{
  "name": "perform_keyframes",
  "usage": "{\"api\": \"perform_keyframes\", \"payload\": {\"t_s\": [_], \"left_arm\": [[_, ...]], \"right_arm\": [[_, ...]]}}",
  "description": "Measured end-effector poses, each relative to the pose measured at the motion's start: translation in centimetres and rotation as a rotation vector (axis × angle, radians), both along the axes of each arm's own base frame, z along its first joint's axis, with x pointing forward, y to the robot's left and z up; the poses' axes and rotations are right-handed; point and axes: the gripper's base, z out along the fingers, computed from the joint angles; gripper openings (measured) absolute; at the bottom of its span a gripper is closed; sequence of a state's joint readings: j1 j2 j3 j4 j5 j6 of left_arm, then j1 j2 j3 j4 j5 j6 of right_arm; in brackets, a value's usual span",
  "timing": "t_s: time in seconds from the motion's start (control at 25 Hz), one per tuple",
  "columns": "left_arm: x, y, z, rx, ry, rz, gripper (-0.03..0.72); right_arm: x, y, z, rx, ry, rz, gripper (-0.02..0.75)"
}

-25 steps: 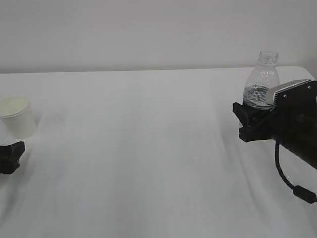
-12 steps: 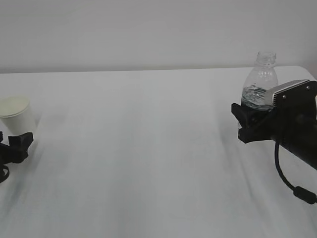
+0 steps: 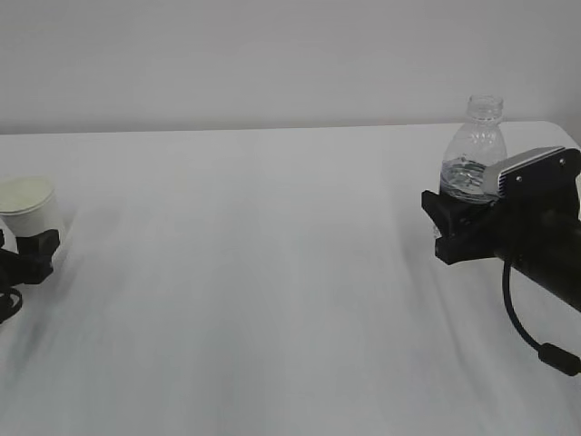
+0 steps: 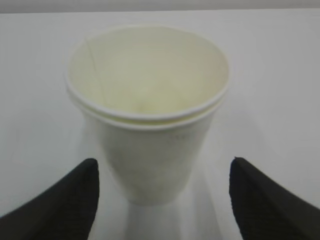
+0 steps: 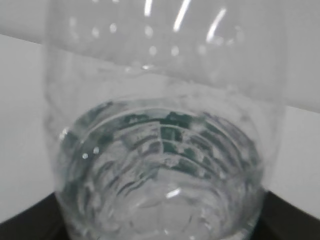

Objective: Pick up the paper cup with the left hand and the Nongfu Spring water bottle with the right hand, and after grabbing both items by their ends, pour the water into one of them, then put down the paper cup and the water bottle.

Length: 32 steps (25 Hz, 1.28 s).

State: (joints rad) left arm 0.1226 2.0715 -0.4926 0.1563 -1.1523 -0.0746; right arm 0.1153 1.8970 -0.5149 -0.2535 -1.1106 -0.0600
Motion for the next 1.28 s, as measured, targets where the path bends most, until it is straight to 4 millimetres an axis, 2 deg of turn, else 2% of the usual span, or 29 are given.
{"api": "perform_keyframes", "payload": {"t_s": [0.64, 0.92, 1.28], "left_arm": [[2.3, 0.3, -0.9, 0.003, -0.024, 0.002, 0.587], [3.4, 0.4, -0.7, 0.007, -0.056, 0.002, 0.587], [3.8, 0.5, -0.7, 0.007, -0.066, 0.008, 0.587]], "right_arm": [[0.0, 0.1, 0.0, 0.004, 0.002, 0.009, 0.475], [-0.1, 0.2, 0.0, 0.006, 0.004, 0.02, 0.475], [-0.1, 0.3, 0.0, 0.013, 0.008, 0.032, 0.475]]}}
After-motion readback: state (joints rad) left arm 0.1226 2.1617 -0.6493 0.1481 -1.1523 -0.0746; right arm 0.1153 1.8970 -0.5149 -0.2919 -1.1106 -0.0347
